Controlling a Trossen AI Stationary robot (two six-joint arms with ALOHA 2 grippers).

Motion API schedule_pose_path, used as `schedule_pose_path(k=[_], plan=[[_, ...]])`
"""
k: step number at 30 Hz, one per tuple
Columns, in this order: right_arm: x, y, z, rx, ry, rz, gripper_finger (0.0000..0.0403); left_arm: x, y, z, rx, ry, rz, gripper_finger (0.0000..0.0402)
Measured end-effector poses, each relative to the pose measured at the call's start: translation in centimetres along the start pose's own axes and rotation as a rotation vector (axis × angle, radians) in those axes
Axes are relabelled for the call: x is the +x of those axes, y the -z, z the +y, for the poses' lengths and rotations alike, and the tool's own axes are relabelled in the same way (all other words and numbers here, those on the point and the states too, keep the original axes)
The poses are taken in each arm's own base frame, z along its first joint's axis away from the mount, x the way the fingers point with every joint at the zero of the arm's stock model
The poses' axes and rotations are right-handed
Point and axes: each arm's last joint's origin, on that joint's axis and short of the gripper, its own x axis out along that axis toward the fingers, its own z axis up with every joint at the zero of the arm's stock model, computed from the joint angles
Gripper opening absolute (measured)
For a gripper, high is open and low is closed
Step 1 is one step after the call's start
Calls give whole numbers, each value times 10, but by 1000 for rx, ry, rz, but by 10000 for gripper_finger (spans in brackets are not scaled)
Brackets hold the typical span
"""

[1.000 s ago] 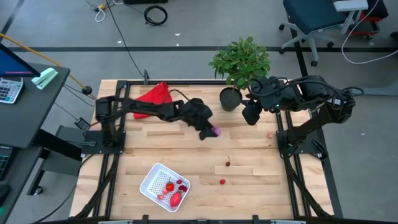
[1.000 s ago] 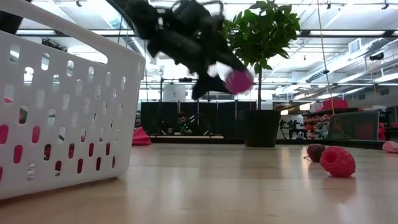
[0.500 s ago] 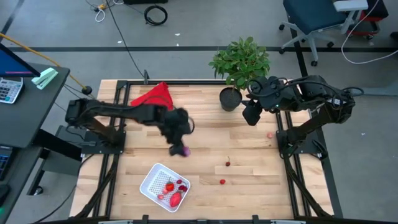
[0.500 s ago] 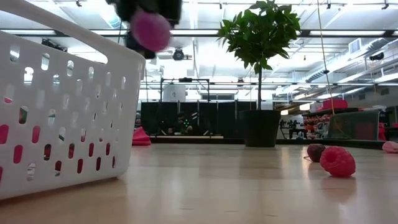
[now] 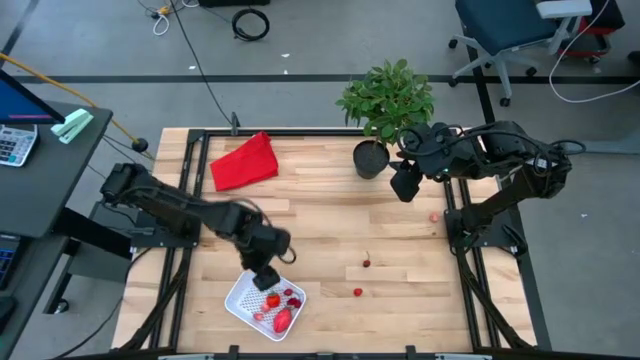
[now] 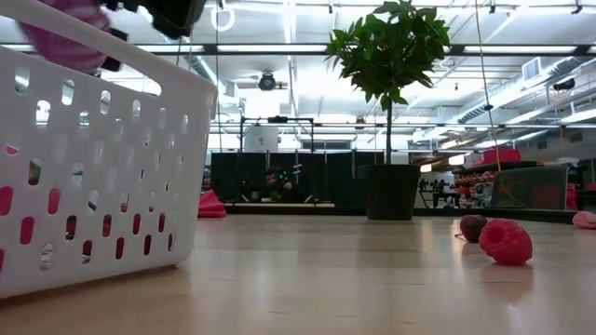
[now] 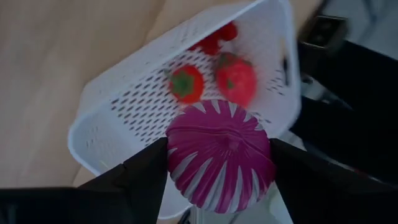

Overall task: Pick and placing Produce into tupperware
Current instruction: Put the onion in the basket

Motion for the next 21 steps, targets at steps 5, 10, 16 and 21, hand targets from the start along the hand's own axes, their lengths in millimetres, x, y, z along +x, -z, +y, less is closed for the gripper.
schedule_pose_path(k=[5, 10, 16, 21], plan=[[0, 0, 0, 26, -1, 0, 154, 23, 9, -1, -148, -100, -35, 273], [0, 0, 1, 11, -22, 18, 154, 51, 14, 3, -229, -128, -11, 263], [0, 1, 1, -36, -35, 28, 154, 78, 16, 13, -350, -112, -16, 273], [0, 1, 2, -70, -61, 46, 154, 84, 17, 18, -375, -121, -15, 277]])
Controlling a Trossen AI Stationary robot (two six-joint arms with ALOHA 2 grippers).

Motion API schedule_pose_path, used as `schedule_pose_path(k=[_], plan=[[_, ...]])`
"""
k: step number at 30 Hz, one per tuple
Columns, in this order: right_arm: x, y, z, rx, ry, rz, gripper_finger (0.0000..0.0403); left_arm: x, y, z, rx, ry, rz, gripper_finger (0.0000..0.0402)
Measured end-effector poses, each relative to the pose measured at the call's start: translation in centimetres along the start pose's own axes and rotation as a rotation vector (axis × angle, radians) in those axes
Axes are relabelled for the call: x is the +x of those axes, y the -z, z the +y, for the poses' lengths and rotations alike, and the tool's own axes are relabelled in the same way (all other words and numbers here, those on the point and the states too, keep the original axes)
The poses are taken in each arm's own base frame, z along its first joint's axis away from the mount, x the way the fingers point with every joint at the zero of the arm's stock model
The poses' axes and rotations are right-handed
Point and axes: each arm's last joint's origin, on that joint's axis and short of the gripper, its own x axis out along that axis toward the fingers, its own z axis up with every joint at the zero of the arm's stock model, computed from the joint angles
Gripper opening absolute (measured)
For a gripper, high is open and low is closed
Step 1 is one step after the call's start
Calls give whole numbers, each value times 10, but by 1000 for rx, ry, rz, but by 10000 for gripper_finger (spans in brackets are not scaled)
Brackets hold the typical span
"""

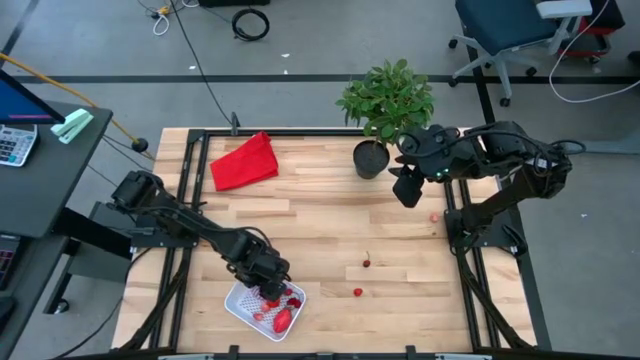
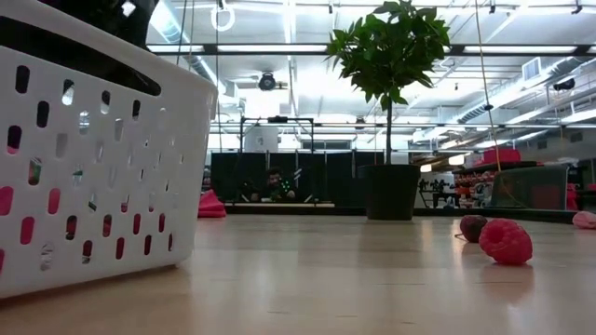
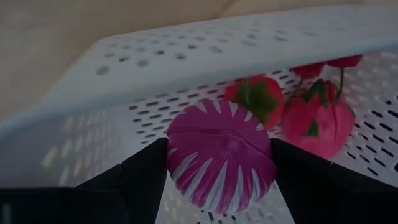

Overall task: Pick and placing Produce into tupperware
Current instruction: Put the onion in the basket

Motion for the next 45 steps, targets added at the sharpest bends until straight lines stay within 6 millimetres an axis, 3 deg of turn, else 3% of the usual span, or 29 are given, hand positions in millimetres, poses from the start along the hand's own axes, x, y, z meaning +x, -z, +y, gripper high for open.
schedule_pose_path(k=[27, 35, 45], plan=[[0, 0, 0, -64, -2, 1, 154, -1, -7, -3, -13, 36, -53, 279], [0, 0, 0, -84, -1, 0, 154, -3, -10, -19, -142, 201, -62, 280], [0, -1, -1, -96, 32, -20, 154, -6, -16, -26, -80, 285, -79, 279]])
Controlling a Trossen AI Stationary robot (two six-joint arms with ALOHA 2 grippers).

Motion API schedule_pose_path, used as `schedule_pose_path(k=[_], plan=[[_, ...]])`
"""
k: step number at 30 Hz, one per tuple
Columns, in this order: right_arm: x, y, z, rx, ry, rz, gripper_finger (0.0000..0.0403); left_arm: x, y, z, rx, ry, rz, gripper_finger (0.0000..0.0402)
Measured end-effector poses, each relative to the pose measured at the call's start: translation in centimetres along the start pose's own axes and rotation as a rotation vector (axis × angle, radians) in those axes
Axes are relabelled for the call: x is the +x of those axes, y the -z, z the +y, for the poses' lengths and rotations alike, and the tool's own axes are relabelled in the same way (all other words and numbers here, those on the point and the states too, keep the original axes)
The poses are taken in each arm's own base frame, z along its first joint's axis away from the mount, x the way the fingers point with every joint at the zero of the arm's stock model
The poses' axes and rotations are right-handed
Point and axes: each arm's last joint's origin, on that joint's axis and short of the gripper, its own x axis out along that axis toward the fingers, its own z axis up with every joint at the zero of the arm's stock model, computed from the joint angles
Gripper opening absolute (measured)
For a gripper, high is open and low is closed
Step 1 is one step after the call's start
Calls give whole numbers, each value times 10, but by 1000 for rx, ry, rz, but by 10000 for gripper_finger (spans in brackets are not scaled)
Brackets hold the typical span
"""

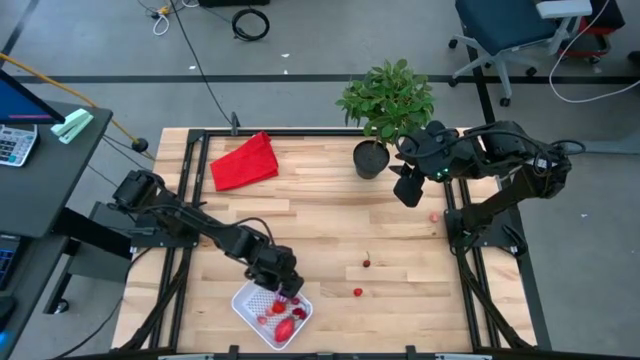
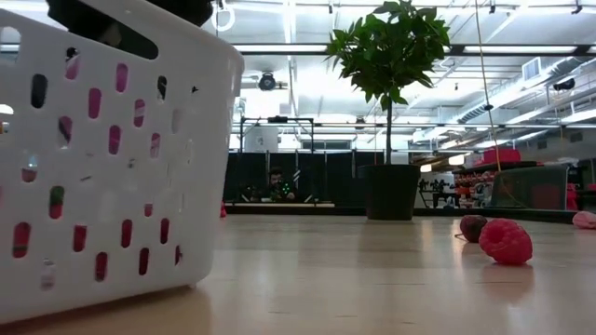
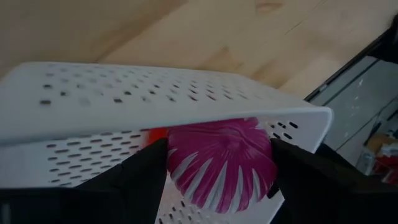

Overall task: Pick and placing Produce into tupperware
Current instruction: Put the onion in the basket

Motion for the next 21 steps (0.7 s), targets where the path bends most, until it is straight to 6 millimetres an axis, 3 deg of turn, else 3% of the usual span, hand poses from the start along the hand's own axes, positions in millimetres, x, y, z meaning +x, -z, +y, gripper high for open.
schedule_pose_path(k=[15, 21], plan=[[0, -1, -1, 11, 20, -9, 154, -1, -5, -1, 73, 7, -77, 283], [1, -1, -1, 12, 21, -9, 154, 1, 2, -1, 118, 3, -63, 317]])
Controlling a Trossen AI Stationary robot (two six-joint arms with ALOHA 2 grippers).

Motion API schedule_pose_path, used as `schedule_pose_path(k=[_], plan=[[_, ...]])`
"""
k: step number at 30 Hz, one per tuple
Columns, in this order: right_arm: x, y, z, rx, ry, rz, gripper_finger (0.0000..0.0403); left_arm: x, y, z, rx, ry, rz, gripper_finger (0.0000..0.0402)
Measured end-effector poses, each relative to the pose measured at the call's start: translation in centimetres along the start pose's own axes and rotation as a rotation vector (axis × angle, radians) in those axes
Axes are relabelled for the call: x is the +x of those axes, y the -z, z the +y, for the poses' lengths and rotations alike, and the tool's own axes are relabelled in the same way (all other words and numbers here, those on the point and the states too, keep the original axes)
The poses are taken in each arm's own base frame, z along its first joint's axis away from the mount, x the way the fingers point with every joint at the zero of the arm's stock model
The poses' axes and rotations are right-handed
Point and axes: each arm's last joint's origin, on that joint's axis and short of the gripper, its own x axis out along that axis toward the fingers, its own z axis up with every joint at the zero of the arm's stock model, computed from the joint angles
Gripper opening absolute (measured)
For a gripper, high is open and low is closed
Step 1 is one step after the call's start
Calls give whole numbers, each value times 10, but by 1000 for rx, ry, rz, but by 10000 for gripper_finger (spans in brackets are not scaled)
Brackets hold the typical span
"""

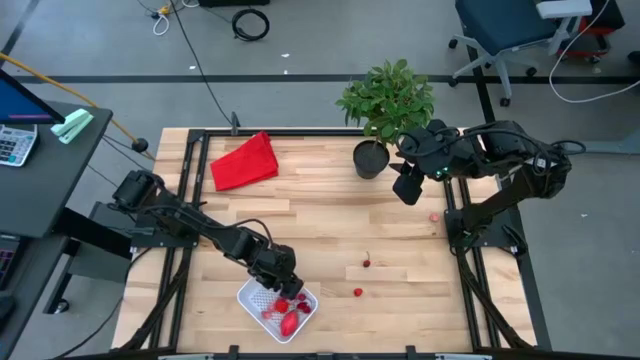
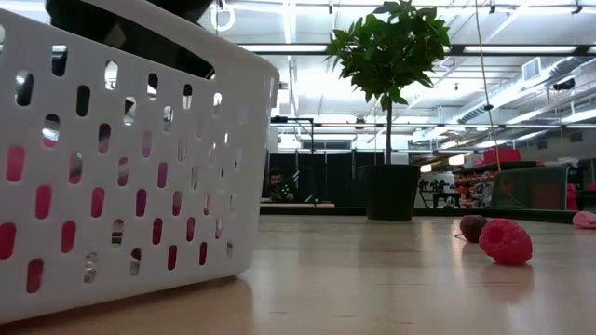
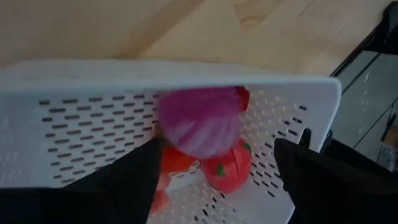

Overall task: Pick and placing Produce into tupperware
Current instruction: Put the onion in the basket, then put the peach in the basket

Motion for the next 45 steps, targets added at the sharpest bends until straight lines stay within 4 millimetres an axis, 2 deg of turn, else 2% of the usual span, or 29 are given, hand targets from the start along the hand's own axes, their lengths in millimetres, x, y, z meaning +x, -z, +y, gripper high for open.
schedule_pose_path(k=[7, 10, 15, 18, 22, 26, 29, 33, 38, 42, 45], plan=[[0, 0, 0, -24, 0, 0, 154, 0, 3, -1, -39, 5, 14, 392], [0, 0, 0, -32, 1, 0, 154, -1, -2, -6, -45, 63, 36, 394], [0, 0, 0, -49, 1, 0, 154, -8, -18, -22, -22, 269, 128, 382], [0, 0, 0, -51, 1, 0, 154, -20, -26, -30, -5, 360, 101, 383], [0, 1, 1, -53, -48, 29, 154, -42, -39, -37, 36, 393, 16, 388], [3, 5, 5, -86, -154, 104, 154, -71, -54, -45, 119, 418, -111, 389], [13, 12, 11, -110, -228, 193, 154, -94, -69, -50, 200, 372, -228, 389], [40, 31, 21, -133, -249, 345, 154, -125, -90, -58, 354, 273, -447, 389], [87, 72, 24, -37, -72, 550, 154, -152, -111, -64, 511, 228, -613, 389], [116, 108, 18, 20, 19, 723, 154, -161, -118, -65, 573, 213, -650, 389], [133, 135, 14, 27, 29, 838, 154, -161, -120, -63, 665, 195, -644, 389]])
